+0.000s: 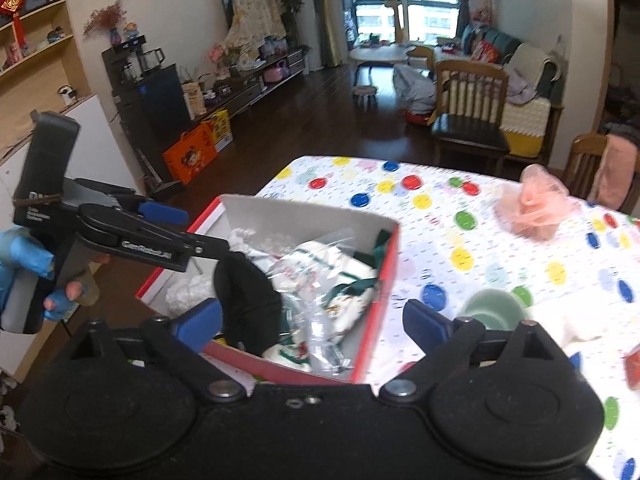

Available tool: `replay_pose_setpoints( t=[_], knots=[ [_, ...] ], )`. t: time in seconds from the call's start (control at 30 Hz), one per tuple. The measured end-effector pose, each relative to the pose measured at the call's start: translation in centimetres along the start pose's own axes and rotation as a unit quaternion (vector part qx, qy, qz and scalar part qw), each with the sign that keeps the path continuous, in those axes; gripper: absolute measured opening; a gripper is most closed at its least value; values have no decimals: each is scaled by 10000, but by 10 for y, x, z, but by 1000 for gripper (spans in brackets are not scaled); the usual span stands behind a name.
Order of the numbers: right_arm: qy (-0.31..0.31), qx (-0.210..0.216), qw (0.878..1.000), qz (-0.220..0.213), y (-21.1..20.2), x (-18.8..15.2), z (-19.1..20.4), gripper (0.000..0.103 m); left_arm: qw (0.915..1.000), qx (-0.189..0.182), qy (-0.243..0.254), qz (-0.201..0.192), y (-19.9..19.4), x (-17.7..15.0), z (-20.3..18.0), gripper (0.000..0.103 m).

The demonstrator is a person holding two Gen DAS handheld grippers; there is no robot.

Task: Organize soft objects
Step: 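Open both grippers and lift them back out of the box, then move the left gripper to the pink mesh puff while the right approaches the white tissue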

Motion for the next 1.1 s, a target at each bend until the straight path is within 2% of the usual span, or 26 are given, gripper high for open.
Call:
replay_pose_setpoints(
  t=[0.13, 0.3, 0.4, 0.67, 1.1],
  knots=[
    [23, -208, 9998, -52, -12, -4, -14, 99, 9998, -172, 26, -115, -6, 8, -19, 83],
    [68, -377, 9992, -119, -22, -11, -43, 103, 9983, -149, -8, -558, -8, 20, -50, 83],
    [100, -473, 9987, -131, -24, -17, -64, 103, 9975, -191, -170, -660, -2, 30, -68, 84],
    [306, -599, 9977, -118, -20, -39, -129, 103, 9969, -337, -404, -593, 30, 57, -123, 85],
    [554, -909, 9943, 65, 2, -94, -234, 103, 9990, -325, -99, -287, 106, 93, -227, 85]
  ],
)
Point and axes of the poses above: each gripper's, at about its wrist camera, not at the fingertips, and y roughly the way its jaws point, z to its left, x to its top, the point moved 1 cm from there along y, roughly the way its jaws point, and after that the axes turned 12 degrees about -y, right-handed, at the moved point
